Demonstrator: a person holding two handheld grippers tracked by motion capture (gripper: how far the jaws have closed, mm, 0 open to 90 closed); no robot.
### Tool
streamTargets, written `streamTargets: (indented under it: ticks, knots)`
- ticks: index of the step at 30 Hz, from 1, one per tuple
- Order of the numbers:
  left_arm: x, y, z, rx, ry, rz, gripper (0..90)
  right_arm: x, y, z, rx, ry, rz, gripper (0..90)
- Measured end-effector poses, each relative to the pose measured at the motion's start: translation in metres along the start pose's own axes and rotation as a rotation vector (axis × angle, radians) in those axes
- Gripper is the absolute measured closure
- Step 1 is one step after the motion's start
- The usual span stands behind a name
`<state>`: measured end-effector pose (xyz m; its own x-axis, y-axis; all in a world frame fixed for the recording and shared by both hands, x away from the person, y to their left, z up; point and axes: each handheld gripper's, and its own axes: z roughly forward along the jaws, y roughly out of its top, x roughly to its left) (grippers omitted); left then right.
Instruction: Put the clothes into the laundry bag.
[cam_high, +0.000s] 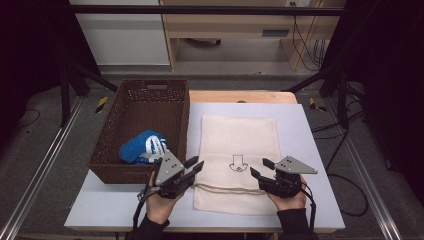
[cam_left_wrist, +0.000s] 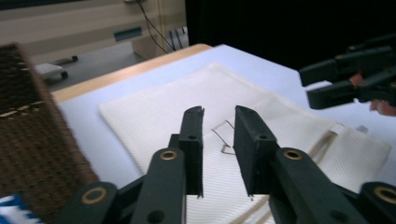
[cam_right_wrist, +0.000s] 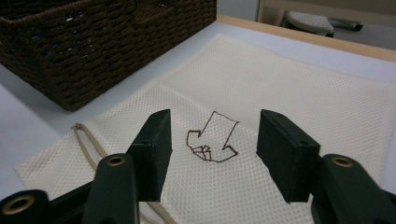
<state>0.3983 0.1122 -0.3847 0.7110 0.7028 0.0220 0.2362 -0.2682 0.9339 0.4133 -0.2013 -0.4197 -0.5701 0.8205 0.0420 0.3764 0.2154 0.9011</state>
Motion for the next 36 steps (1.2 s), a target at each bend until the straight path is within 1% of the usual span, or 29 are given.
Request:
streamTargets:
  ticks: [1,2,3,4,5,8,9,13,15,18,20,22,23,26,28,29,31,34,36]
  knots:
    - [-0.008,-0.006,0.008,0.026,-0.02,0.009,78.5,0.0,-0.002,0.002,0.011,0.007,0.002,48.9]
    - [-0.012,-0.009,0.012,0.04,-0.027,0.015,80.0,0.001,-0.003,0.002,0.018,0.013,0.0,50.4]
    - [-0.015,-0.013,0.016,0.056,-0.039,0.013,81.7,0.001,-0.004,0.003,0.023,0.015,-0.004,50.8]
    - [-0.015,-0.013,0.016,0.056,-0.039,0.013,83.3,0.001,-0.004,0.003,0.023,0.015,-0.004,50.8]
    - [-0.02,-0.02,0.024,0.083,-0.063,0.019,85.4,0.002,-0.007,0.005,0.036,0.017,-0.002,53.3]
    - [-0.027,-0.032,0.034,0.126,-0.089,0.02,88.8,0.004,-0.013,0.009,0.064,0.022,-0.006,55.3]
    - [-0.029,-0.036,0.037,0.141,-0.093,0.025,88.8,0.005,-0.015,0.009,0.075,0.026,-0.005,56.1]
    - [-0.034,-0.049,0.048,0.182,-0.114,0.017,88.9,0.008,-0.022,0.009,0.094,0.034,-0.014,57.1]
    - [-0.037,-0.055,0.053,0.202,-0.124,0.013,89.0,0.011,-0.025,0.009,0.104,0.044,-0.008,58.4]
    - [-0.041,-0.063,0.06,0.238,-0.135,0.027,89.0,0.014,-0.03,0.012,0.124,0.055,-0.015,59.6]
    - [-0.042,-0.068,0.064,0.253,-0.147,0.02,88.9,0.017,-0.032,0.016,0.148,0.062,-0.016,60.5]
    - [-0.044,-0.071,0.067,0.264,-0.153,0.016,88.9,0.019,-0.034,0.02,0.162,0.065,-0.027,61.5]
    - [-0.045,-0.072,0.068,0.271,-0.156,0.018,88.9,0.02,-0.035,0.022,0.173,0.07,-0.02,62.0]
    - [-0.048,-0.075,0.072,0.289,-0.16,0.024,88.9,0.022,-0.038,0.028,0.198,0.081,-0.034,63.9]
    - [-0.049,-0.077,0.074,0.297,-0.163,0.025,88.9,0.023,-0.039,0.032,0.216,0.08,-0.045,64.5]
    - [-0.05,-0.079,0.075,0.303,-0.165,0.022,88.9,0.024,-0.041,0.034,0.224,0.083,-0.041,64.7]
    - [-0.051,-0.081,0.076,0.305,-0.162,0.027,88.9,0.025,-0.043,0.038,0.253,0.083,-0.049,65.4]
    - [-0.051,-0.081,0.075,0.303,-0.162,0.028,89.0,0.025,-0.043,0.04,0.265,0.084,-0.053,66.1]
    - [-0.052,-0.081,0.076,0.306,-0.155,0.033,88.9,0.025,-0.045,0.042,0.282,0.08,-0.064,67.2]
